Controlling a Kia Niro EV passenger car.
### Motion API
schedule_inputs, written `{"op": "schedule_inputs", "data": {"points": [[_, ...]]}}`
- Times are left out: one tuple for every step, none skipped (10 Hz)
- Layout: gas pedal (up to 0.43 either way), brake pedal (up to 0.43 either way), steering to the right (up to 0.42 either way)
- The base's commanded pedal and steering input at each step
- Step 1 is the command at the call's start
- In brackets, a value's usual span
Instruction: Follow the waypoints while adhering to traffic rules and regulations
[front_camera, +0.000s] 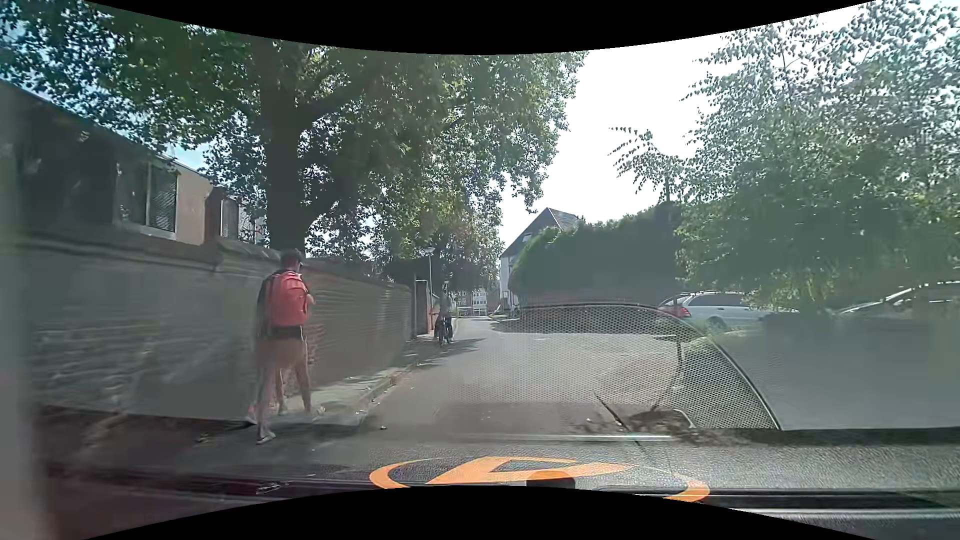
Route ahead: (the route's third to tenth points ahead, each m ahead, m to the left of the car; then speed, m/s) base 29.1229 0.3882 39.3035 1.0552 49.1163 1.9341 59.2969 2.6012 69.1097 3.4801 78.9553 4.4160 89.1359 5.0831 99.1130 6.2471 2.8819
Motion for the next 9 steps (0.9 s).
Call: {"op": "schedule_inputs", "data": {"points": [[0.000,0.000,-0.008],[0.000,0.000,-0.009],[0.000,0.000,-0.011],[0.000,0.000,-0.011],[0.000,0.000,-0.011],[0.000,0.000,-0.011],[0.000,0.000,-0.011],[0.000,0.000,-0.011],[0.000,0.000,-0.011]]}}
